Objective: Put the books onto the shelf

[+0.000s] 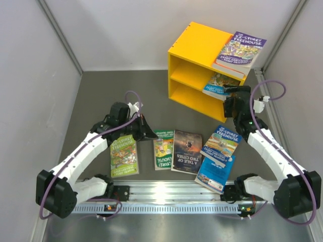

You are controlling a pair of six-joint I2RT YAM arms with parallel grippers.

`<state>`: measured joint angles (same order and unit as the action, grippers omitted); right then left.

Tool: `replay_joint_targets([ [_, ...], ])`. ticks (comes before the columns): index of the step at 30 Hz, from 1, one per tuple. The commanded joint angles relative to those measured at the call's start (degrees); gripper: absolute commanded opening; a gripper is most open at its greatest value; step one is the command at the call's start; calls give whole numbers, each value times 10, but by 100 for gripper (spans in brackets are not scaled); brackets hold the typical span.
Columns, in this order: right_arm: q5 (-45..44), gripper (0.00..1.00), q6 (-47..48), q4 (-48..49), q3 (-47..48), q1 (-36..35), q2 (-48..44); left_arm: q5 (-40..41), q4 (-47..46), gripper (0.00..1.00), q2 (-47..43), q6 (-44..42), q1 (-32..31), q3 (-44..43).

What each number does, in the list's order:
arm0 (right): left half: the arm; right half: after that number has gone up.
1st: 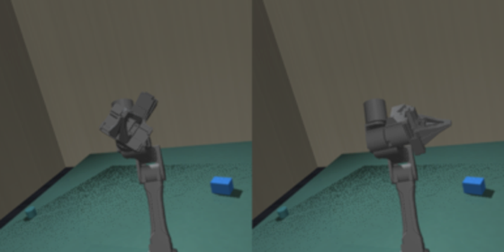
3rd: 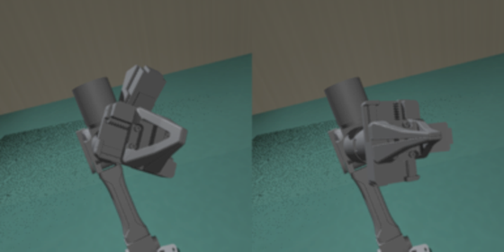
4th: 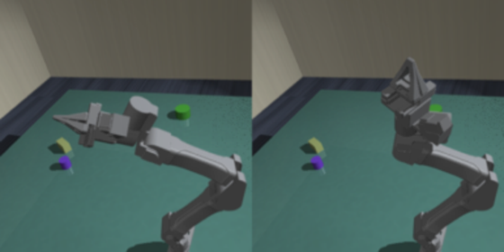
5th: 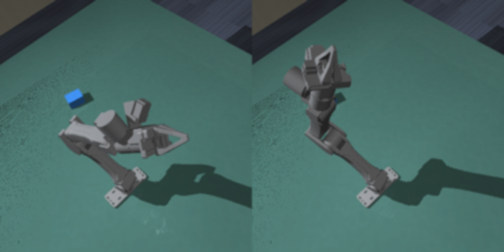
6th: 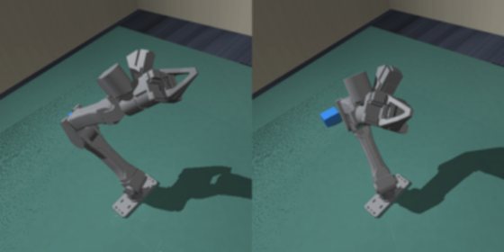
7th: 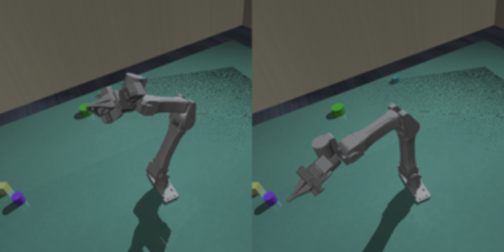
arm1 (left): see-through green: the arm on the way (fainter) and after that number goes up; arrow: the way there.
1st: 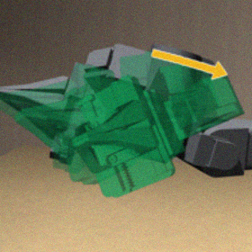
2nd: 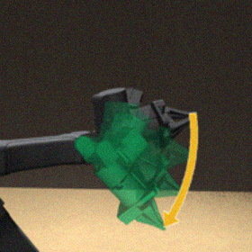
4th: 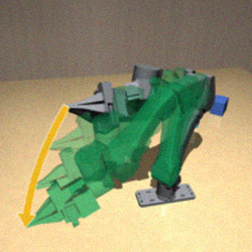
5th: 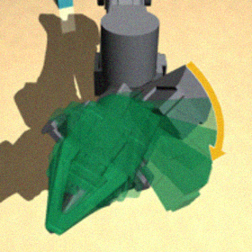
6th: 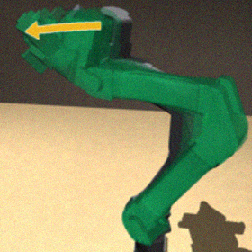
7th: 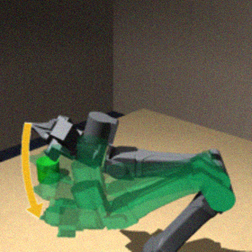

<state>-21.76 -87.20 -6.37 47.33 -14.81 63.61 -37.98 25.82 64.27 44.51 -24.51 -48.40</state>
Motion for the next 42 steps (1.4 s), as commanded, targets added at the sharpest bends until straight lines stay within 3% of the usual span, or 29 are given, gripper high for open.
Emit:
replay_joint_targets([
  [1, 16, 99, 53, 22, 1, -4, -33, -16, 1, 3, -17, -17, 3, 11],
  [7, 106, 100, 138, -7, 5, -28, -81, -11, 0, 5, -23, -13, 3, 27],
  [10, 132, 100, 179, -37, 4, -67, -99, -17, -4, 12, -19, -14, 3, 32],
  [14, 138, 100, 216, -79, -14, -170, -123, -19, -4, 45, -6, -30, 2, 45],
  [15, 135, 100, 222, -89, -21, -187, -126, -17, -5, 63, 5, -33, 1, 52],
  [19, 123, 100, 221, -137, -58, -257, -141, 3, -4, 88, 42, -36, -25, 60],
  [24, 124, 100, 253, -214, -42, -294, -105, 80, -36, 94, 102, -15, -126, 43],
  [27, 130, 100, 263, -249, -30, -294, -80, 118, -34, 94, 144, 0, -149, 32],
  [33, 160, 100, 248, -252, -79, -302, -99, 240, 77, 93, 170, -14, -150, -8],
  [42, 163, 100, 231, -270, -145, -310, -168, 460, 254, 95, 79, -56, -121, -74],
])
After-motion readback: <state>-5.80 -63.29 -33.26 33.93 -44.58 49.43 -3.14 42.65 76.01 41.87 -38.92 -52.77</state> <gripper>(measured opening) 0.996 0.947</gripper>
